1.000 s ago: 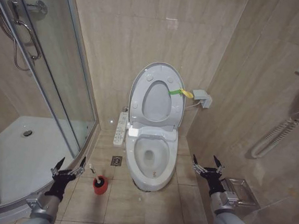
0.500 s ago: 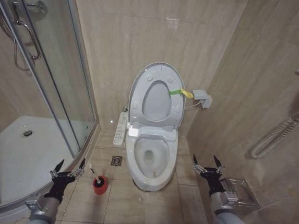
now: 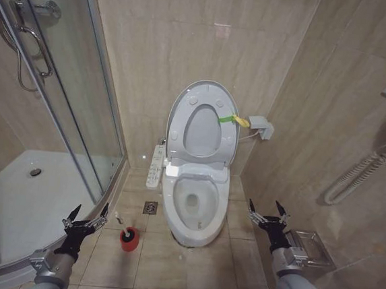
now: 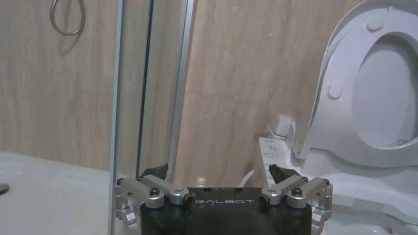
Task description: Open the toilet lid, clean the toilet bowl with a toilet brush, close the toilet lid, and flush.
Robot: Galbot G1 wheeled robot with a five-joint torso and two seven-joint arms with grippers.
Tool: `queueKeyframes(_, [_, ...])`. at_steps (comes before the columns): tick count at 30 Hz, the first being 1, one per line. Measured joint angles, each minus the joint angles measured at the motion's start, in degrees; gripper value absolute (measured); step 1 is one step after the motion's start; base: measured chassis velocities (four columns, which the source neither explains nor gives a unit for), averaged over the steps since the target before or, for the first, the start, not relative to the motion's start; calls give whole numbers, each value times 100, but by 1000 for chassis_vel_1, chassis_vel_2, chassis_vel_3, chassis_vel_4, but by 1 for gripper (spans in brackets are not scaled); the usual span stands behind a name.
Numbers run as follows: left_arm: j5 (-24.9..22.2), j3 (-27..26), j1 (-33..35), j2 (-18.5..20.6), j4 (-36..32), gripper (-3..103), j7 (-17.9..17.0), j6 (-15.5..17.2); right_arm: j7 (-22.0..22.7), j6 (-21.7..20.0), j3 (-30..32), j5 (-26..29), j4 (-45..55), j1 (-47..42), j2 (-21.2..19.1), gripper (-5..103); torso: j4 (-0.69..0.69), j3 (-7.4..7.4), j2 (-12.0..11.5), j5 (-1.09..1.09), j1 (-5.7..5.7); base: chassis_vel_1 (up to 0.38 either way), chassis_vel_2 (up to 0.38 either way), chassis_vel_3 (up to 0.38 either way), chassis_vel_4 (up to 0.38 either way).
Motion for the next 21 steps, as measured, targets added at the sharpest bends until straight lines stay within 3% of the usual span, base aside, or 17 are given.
queueKeyframes(21, [7,63,-170,-15,222,100,30,23,0,0,0,0,0,-1,0,100,0,0,-1,1,1,-18,24,12,-24])
